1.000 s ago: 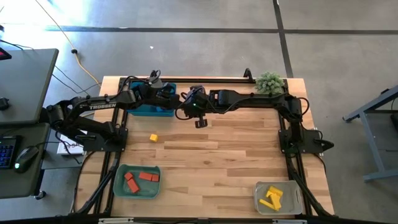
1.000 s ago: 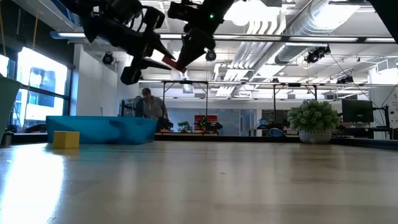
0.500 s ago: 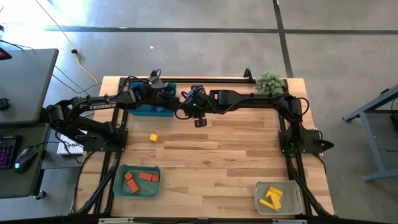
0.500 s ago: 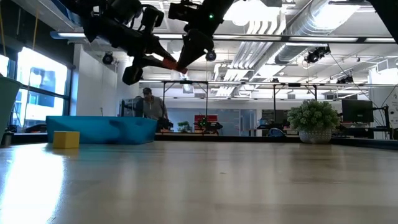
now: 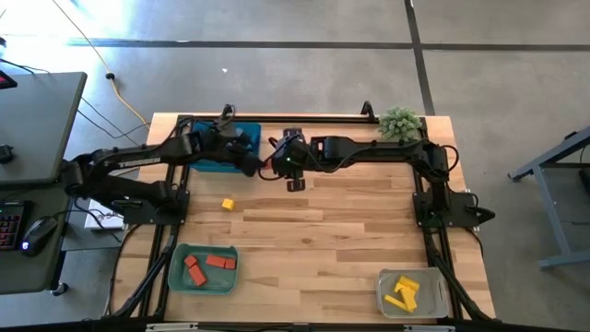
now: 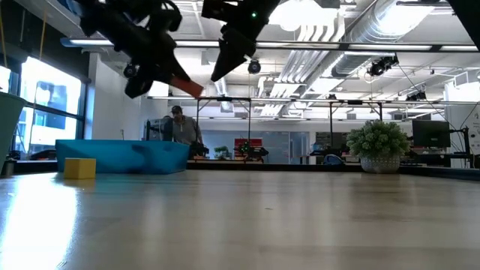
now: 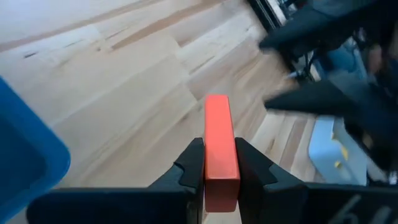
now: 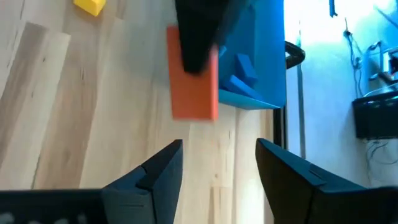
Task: Sort & place blocks by color
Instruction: Put the orange block into the green bin
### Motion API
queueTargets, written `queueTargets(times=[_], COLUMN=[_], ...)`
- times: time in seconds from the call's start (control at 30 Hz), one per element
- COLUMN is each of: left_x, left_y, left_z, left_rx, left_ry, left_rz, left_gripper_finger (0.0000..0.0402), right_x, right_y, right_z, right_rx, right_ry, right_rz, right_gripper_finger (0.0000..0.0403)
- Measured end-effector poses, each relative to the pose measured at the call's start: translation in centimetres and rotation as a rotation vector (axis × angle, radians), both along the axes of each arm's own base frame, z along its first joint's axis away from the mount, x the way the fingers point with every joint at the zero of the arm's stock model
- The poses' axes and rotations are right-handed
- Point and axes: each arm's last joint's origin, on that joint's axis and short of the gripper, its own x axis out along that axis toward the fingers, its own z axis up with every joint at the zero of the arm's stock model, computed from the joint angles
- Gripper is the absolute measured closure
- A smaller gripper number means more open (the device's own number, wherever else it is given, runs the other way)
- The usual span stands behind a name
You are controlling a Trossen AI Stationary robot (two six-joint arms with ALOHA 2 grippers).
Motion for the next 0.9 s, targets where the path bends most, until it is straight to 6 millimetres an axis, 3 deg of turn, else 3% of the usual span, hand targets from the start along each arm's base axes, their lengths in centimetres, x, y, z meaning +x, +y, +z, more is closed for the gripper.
queueTargets(times=[0.3, 0.9], left_x=[-2.5, -5.7], left_y=[-4.4, -15.0], left_z=[1.2, 0.9], left_rx=[-0.002, -0.305], left_ry=[0.116, 0.351], left_rz=[-0.070, -0.428], left_gripper_finger=[0.0368, 0.0368], right_x=[0.0, -0.2], right_y=[-0.3, -2.2], right_z=[0.0, 0.0], right_rx=[0.100, 0.110], right_ry=[-0.056, -0.060], right_rz=[-0.079, -0.114], right_gripper_finger=[0.0215, 0.0214])
